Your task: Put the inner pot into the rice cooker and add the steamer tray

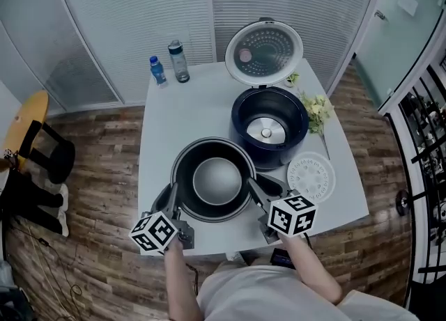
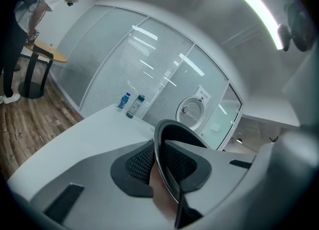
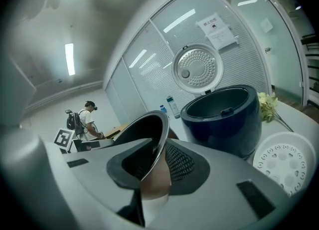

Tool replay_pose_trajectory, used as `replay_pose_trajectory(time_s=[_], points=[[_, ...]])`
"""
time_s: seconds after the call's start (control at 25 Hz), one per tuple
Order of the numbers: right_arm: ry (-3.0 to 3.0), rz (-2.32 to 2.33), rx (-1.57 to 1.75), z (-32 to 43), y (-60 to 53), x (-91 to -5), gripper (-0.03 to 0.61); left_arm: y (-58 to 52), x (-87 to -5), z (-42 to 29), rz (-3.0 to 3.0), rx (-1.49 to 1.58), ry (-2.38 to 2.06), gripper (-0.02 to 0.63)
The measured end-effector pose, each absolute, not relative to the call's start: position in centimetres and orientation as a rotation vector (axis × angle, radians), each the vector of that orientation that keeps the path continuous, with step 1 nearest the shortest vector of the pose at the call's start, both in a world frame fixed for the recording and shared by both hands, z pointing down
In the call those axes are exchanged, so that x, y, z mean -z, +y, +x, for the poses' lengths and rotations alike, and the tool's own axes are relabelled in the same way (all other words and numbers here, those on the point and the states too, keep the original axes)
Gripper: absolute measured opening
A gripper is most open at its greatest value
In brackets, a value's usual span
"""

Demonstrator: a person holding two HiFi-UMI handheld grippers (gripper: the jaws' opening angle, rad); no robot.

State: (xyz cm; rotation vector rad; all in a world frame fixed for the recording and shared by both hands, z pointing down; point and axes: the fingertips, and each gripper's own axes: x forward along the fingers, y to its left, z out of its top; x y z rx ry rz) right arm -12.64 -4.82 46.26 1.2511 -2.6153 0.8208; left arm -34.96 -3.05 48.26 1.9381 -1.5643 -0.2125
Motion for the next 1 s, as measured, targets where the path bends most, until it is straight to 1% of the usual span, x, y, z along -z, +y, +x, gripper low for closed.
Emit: replay_pose_trajectory(time_s=[0.6, 1.0], points=[[-2.807, 1.210, -0.695, -13.3, -6.2, -40.1, 0.091, -4.3, -41.3, -35.6, 2.082, 0.259, -1.616, 0.064], [-2.855, 1.282, -0.618, -11.9, -6.9, -36.7, 0.091, -5.9, -37.4, -34.2, 2.180, 0.294, -1.590, 0.064]])
